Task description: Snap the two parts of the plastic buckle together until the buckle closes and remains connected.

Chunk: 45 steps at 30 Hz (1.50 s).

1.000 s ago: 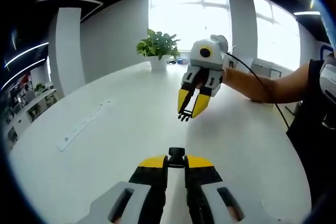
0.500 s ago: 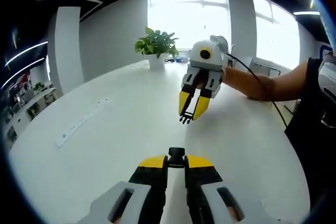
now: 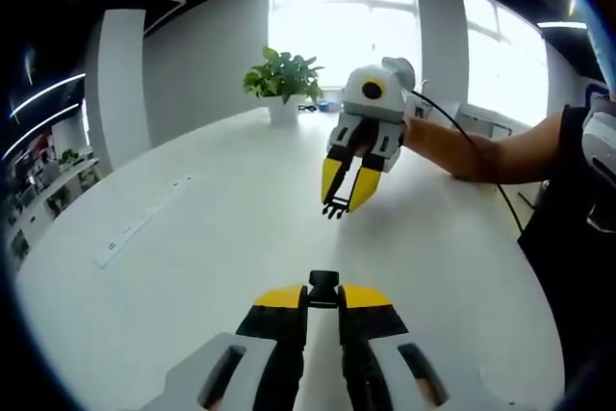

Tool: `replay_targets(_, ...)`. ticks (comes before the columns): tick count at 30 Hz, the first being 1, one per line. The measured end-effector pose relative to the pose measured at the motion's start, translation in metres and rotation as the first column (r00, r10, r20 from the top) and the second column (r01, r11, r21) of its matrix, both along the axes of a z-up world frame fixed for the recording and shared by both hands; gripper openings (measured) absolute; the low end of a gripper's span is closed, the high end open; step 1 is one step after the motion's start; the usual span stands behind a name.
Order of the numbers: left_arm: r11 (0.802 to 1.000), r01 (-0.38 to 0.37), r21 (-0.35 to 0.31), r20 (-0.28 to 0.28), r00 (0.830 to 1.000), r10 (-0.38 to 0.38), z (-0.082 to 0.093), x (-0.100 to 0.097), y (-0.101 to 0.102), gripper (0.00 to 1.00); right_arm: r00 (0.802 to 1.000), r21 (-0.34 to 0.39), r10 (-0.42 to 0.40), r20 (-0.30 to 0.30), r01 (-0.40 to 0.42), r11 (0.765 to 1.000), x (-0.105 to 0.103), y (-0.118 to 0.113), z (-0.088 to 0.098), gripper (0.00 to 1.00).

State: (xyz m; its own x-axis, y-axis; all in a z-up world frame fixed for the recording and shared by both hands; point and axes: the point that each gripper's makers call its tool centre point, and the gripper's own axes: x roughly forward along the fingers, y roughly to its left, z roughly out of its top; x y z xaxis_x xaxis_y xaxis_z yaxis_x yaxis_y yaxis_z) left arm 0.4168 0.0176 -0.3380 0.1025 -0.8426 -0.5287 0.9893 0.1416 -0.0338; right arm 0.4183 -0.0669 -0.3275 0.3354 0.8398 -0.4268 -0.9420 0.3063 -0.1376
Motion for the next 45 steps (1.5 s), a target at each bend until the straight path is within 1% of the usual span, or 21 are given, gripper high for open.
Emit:
replay_targets(7, 1.0, -0.003, -0.002, -0.001, 1.0, 0.003, 0.0, -0.002, 0.001, 0.11, 1.0, 0.003, 0.001, 0.0, -0.001, 1.0, -0.001, 0.0, 0.002, 0.11)
replay_targets(22, 1.0, 0.006, -0.002, -0.001, 1.0, -0.006, -0.003, -0.006, -0.002, 0.11, 1.0, 0.003, -0.001, -0.011, 0.001, 1.0, -0.004, -0.001, -0.004, 0.11)
replay_targets(27, 1.0, 0.008, -0.004, 0.002, 1.0, -0.008, -0.001, -0.008, -0.001, 0.11, 1.0, 0.007, 0.0, -0.014, 0.0, 1.0, -0.006, -0.001, -0.004, 0.11)
replay_targets(34, 1.0, 0.002, 0.003, 0.004, 1.0, -0.002, -0.005, -0.01, 0.0, 0.11, 1.0, 0.004, -0.008, -0.014, 0.008, 1.0, -0.008, -0.004, -0.006, 0.11)
replay_targets(39, 1.0, 0.0, -0.008, 0.003, 1.0, 0.0, -0.003, -0.012, 0.002, 0.11, 1.0, 0.007, -0.011, -0.015, 0.011, 1.0, -0.011, -0.006, -0.007, 0.11)
replay_targets(45, 1.0, 0.001, -0.005, 0.001, 1.0, -0.001, -0.008, -0.015, 0.005, 0.11, 1.0, 0.006, -0.009, -0.017, 0.009, 1.0, -0.014, -0.005, -0.01, 0.11)
